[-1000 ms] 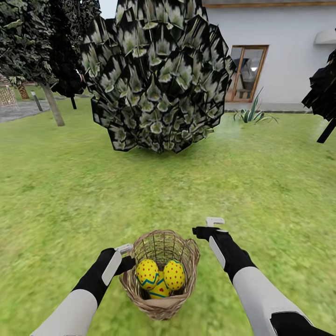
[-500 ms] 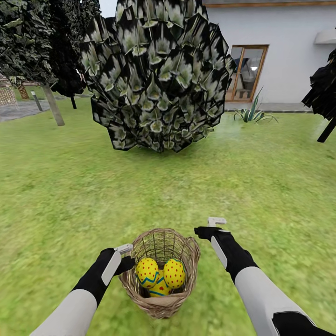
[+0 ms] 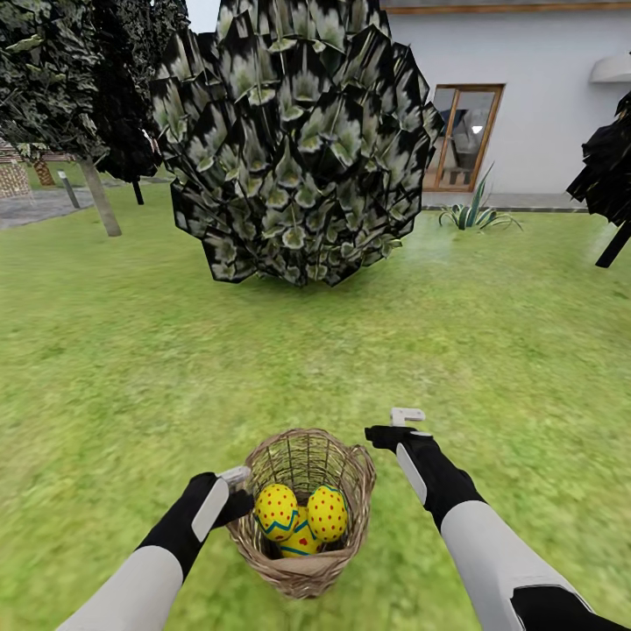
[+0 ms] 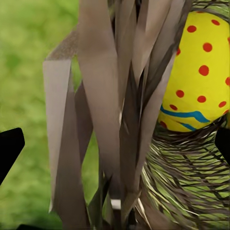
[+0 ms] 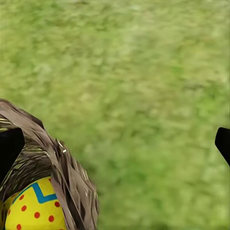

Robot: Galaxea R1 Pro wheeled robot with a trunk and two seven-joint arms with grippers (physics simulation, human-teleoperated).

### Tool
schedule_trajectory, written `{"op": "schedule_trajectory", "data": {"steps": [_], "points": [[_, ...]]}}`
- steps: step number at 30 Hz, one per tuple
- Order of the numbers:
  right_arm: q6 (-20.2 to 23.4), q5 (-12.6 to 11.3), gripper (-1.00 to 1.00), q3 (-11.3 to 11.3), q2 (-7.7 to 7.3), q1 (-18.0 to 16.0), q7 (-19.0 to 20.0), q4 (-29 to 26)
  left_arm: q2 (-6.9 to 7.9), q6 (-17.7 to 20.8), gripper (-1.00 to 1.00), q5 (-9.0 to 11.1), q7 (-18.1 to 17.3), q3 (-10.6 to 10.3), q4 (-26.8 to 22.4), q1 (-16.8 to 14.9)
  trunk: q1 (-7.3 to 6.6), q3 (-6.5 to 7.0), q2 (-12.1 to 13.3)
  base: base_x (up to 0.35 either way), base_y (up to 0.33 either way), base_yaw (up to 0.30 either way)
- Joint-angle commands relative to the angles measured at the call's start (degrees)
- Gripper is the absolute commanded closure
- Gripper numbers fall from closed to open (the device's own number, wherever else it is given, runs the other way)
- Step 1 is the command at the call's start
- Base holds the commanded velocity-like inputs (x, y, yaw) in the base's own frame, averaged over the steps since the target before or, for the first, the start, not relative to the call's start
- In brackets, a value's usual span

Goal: Take the three Easter eggs out of the wicker basket on the lawn in the garden, then place them on the lawn next to a single tree (choose any tree) so that all three eggs are next to the same tree and none are left in the basket.

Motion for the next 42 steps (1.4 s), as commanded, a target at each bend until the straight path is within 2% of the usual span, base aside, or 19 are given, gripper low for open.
{"op": "schedule_trajectory", "data": {"steps": [1, 2, 17, 42], "points": [[0.28, -0.48, -1.00, 0.13, -0.01, -0.02, -0.39, -0.10, -0.06, 0.12, -1.00, 0.60, 0.47, 0.21, -0.05, -0.02, -0.01, -0.05, -0.02, 0.000, 0.000, 0.000], [0.28, -0.48, -1.00, 0.13, -0.01, -0.02, -0.39, -0.10, -0.07, 0.10, 1.00, 0.60, 0.48, 0.20, -0.02, -0.02, -0.01, -0.05, -0.02, 0.000, 0.000, 0.000], [0.28, -0.57, -1.00, 0.11, -0.09, -0.02, -0.39, -0.02, -0.09, -0.20, 1.00, 0.60, 0.40, 0.18, -0.47, -0.02, -0.01, -0.05, -0.02, 0.000, 0.000, 0.000], [0.19, -0.63, -1.00, 0.10, -0.09, -0.02, -0.37, -0.01, 0.17, -0.24, 1.00, 0.69, -0.04, 0.26, -0.67, -0.02, -5.50, 4.44, 10.00, 0.000, 0.000, 0.000]]}}
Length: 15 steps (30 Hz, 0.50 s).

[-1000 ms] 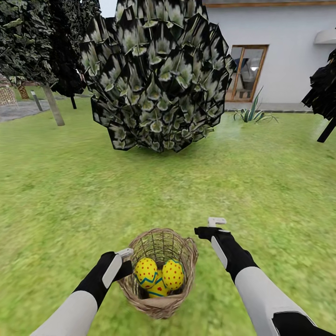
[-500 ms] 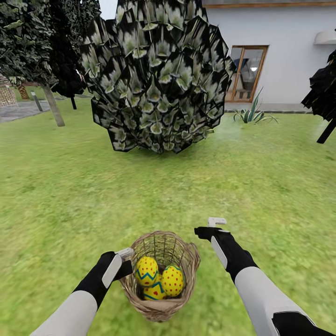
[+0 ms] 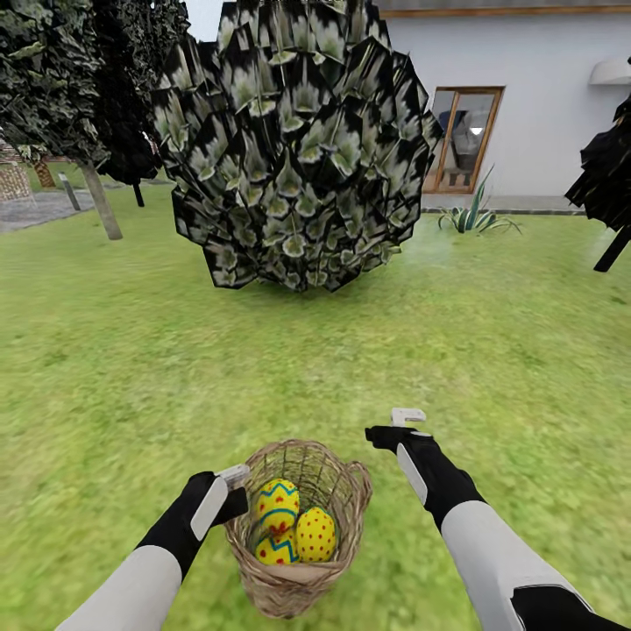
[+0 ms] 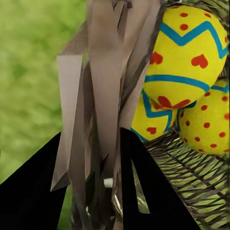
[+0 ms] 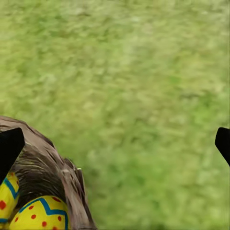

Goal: Take the three Easter eggs out of the wicker basket on the lawn in the garden, then place them on the lawn next to a single tree (choose any tree) so that all three eggs are next to the same tree and none are left in the basket.

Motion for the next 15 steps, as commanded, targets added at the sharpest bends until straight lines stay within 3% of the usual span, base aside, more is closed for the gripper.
{"op": "schedule_trajectory", "data": {"steps": [1, 15], "points": [[0.27, -0.45, -1.00, 0.13, 0.01, -0.01, -0.36, -0.10, 0.03, -0.29, 1.00, 0.41, 0.39, 0.25, -0.11, -0.02, -0.23, 0.13, 0.39, 0.000, 0.000, 0.000], [0.32, -0.52, -1.00, 0.15, 0.14, -0.01, -0.40, 0.56, 0.39, -1.67, 1.00, 0.41, 0.19, 0.44, -0.11, -0.02, -3.31, 2.65, 6.01, 0.000, 0.000, 0.000]]}}
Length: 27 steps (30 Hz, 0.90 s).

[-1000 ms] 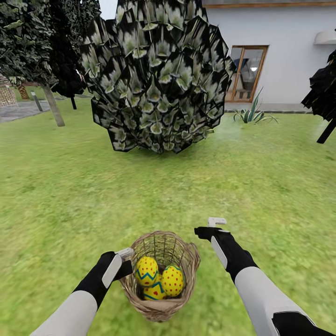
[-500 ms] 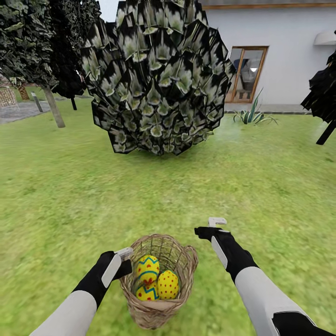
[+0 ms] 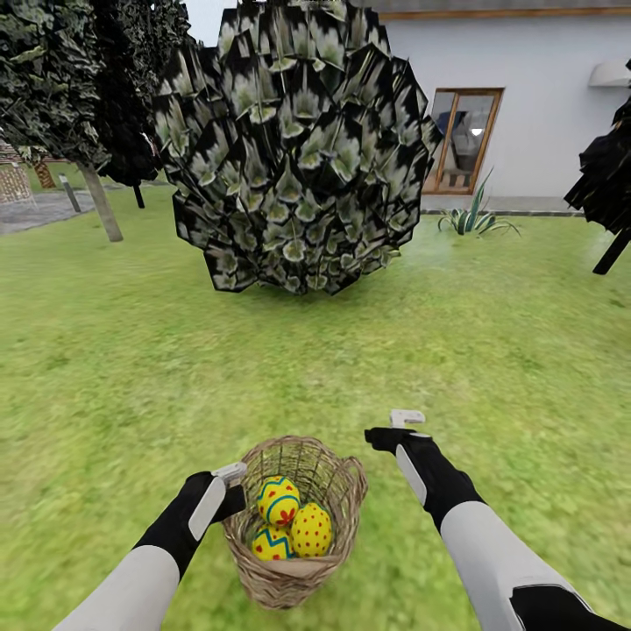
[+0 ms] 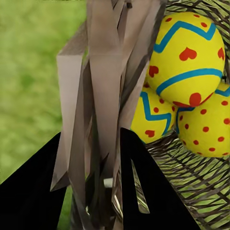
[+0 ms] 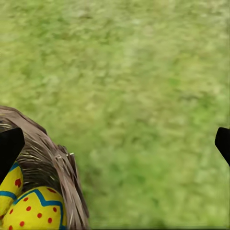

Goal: Take the three Easter eggs out of the wicker basket on the lawn in the garden, then place them on the lawn next to a single tree (choose any tree) so that all three eggs are next to the same tree and none are left in the basket.

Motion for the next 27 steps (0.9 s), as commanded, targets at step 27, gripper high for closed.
{"op": "schedule_trajectory", "data": {"steps": [27], "points": [[-0.42, -0.56, -1.00, 0.16, -5.34, 0.58, -1.04, 8.84, 1.81, 0.09, 1.00, 0.83, -3.54, 0.63, -0.10, -0.02, -5.94, 4.80, 10.82, 0.000, 0.000, 0.000]]}}
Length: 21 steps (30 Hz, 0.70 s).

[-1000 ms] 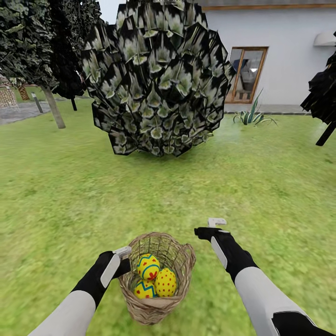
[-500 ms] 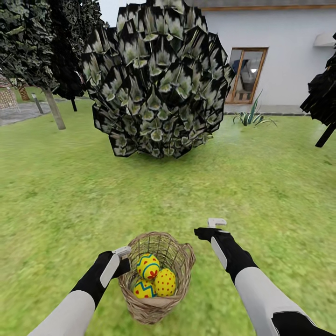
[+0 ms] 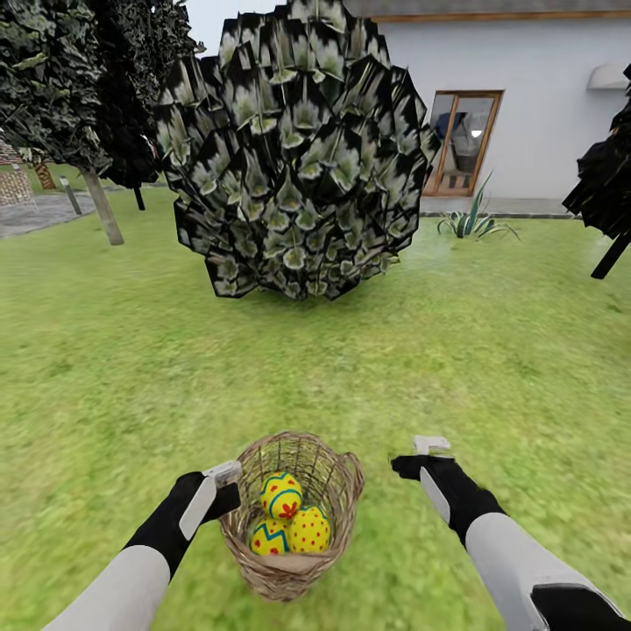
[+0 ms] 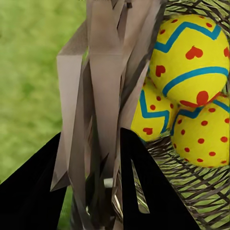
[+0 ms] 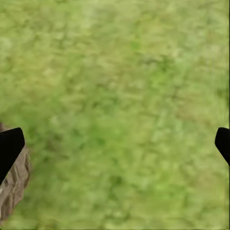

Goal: Take the three Easter eggs out of the wicker basket on the lawn in the garden, then place them on the lawn next to a single tree (choose any tree) so that all three eggs are next to the same tree and none are left in the basket.

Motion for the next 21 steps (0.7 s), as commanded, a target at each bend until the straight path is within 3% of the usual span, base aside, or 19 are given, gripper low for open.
{"op": "schedule_trajectory", "data": {"steps": [1, 2, 4, 9, 21], "points": [[-0.12, -0.51, -1.00, 0.13, -0.58, -0.01, -0.30, 2.62, -0.06, 0.07, 1.00, 1.01, 0.46, 0.22, -0.11, -0.03, -0.23, 0.14, 0.39, 0.000, 0.000, 0.000], [-0.43, -0.16, -1.00, 0.45, -0.24, 0.34, 0.03, 2.83, 0.28, 0.49, 1.00, 1.03, 0.10, 0.56, -0.44, 0.03, -0.22, 0.13, 0.37, 0.000, 0.000, 0.000], [-0.41, 0.48, -1.00, 0.26, -0.90, -0.32, -0.29, 2.75, 0.51, 0.20, 1.00, 1.45, 0.26, 0.88, -1.10, -0.02, -0.22, 0.13, 0.37, 0.000, 0.000, 0.000], [1.21, -0.92, -1.00, 0.29, -2.52, -1.96, -0.99, 1.12, 0.61, 0.06, 1.00, 0.81, 0.63, 2.09, -2.77, -0.03, -0.22, 0.13, 0.37, 0.000, 0.000, 0.000], [2.85, -0.94, -1.00, 0.20, -2.58, -5.45, -0.88, -0.03, 0.63, 0.07, 1.00, 1.71, 0.63, 2.86, -5.63, -0.02, -0.22, 0.13, 0.37, 0.000, 0.000, 0.000]]}}
